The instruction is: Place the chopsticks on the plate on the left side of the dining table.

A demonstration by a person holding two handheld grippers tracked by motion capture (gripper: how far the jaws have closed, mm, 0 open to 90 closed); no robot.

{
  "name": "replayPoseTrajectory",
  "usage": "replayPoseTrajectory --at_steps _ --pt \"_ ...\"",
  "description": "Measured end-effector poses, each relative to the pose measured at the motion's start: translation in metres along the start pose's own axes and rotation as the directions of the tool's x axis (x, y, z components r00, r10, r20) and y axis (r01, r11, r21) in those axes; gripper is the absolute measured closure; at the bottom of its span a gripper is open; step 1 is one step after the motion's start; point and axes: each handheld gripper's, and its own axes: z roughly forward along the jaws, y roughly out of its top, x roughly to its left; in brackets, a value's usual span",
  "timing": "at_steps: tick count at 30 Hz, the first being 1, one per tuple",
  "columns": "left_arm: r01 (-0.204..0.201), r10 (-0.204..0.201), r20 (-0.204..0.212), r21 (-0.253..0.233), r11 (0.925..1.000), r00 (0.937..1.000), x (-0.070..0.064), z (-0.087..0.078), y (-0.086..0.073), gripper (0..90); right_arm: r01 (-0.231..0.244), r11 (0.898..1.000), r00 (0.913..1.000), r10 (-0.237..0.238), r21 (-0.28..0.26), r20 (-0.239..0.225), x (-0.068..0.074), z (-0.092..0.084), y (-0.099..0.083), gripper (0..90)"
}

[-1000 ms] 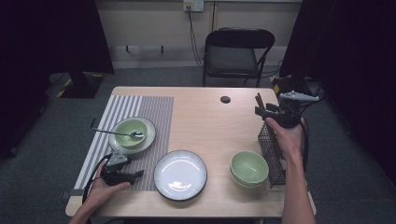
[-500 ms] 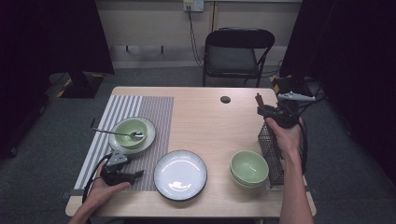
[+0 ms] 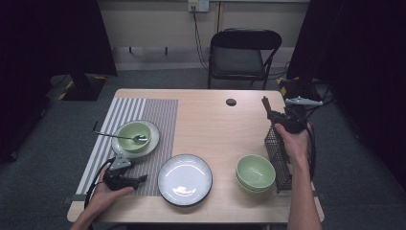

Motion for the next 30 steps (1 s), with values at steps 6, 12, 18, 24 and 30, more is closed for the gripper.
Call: replayPoseTrajectory --at_steps 6,12,18,24,30 --pt "0.0 0.0 -0.001 0.001 1.0 1.0 0.0 0.0 0.0 22.5 0.004 1.0 1.0 -0.004 -0.005 -0.001 0.0 -0.005 0.001 77.9" --pt "-0.001 0.001 -0.001 0.0 1.0 1.0 0.0 0.0 0.0 22.4 0.007 1.0 1.0 -0.007 -0.007 -0.001 0.001 -0.01 -0.002 78.7" --pt "-0.001 0.001 -0.001 0.001 1.0 1.0 0.0 0.0 0.0 22.4 0.008 1.0 1.0 -0.008 0.005 -0.004 0.001 -0.009 -0.007 78.8" --pt "-0.001 0.001 -0.001 0.0 1.0 1.0 0.0 0.0 0.0 22.5 0.02 1.0 0.9998 -0.02 0.015 -0.01 0.001 -0.01 -0.008 78.6" --pt "-0.001 0.001 -0.001 0.0 1.0 1.0 0.0 0.0 0.0 22.5 0.023 0.999 0.9997 -0.023 0.03 -0.01 -0.001 -0.01 -0.013 79.1"
